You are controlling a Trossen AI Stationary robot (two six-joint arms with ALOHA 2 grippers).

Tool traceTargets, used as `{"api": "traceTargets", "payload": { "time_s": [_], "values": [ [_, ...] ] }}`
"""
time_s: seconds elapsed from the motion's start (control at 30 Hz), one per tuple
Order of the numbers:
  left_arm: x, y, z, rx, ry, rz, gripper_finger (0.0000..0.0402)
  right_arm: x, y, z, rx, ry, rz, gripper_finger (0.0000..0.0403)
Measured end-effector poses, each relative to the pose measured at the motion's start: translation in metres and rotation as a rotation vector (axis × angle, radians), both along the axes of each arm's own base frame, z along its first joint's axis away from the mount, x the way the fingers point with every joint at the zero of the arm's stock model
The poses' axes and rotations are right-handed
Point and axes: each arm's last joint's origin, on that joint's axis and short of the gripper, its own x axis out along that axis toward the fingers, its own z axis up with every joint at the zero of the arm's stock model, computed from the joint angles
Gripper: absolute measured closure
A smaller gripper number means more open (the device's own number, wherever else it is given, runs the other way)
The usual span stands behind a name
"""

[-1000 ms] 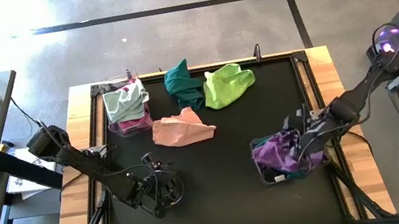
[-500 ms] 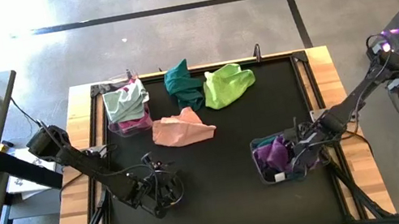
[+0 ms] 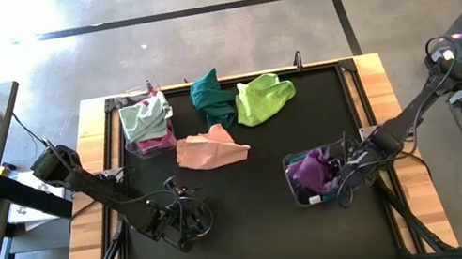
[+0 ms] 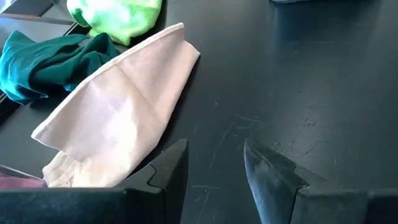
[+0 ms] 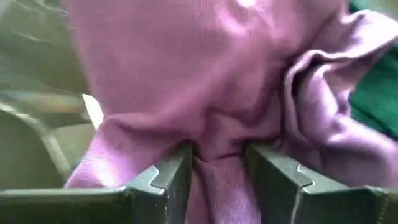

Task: Sort towels by color in basket
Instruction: Put the purple towel into the right transparent bin

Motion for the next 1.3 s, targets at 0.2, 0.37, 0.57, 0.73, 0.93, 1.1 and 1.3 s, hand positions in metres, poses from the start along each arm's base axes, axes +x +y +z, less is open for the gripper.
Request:
{"api": "traceTargets", "payload": {
  "time_s": [0.2, 0.37, 0.57, 0.73, 0.93, 1.1, 1.3],
  "values": [
    [0.0, 0.0, 0.0, 0.0, 0.0, 0.0, 0.0259, 0.003, 0.002, 0.041, 0.006, -0.014, -0.004, 0.0254],
    [0.0, 0.0, 0.0, 0.0, 0.0, 0.0, 0.0259, 0.007, 0.001, 0.067, -0.076, -0.121, 0.005, 0.0254],
    [0.0, 0.0, 0.0, 0.0, 0.0, 0.0, 0.0259, 0.023, 0.007, 0.057, -0.212, -0.307, 0.197, 0.0254],
    [0.0, 0.0, 0.0, 0.0, 0.0, 0.0, 0.0259, 0.029, 0.009, 0.022, -0.257, -0.43, 0.271, 0.0254],
    [0.0, 0.0, 0.0, 0.0, 0.0, 0.0, 0.0259, 0.022, -0.002, -0.027, -0.274, -0.462, 0.244, 0.0254],
    [0.0, 0.0, 0.0, 0.0, 0.0, 0.0, 0.0259, 0.014, -0.009, -0.05, -0.258, -0.437, 0.204, 0.0254],
    [0.0, 0.0, 0.0, 0.0, 0.0, 0.0, 0.0259, 0.012, -0.01, -0.055, -0.252, -0.433, 0.187, 0.0254]
  ]
}}
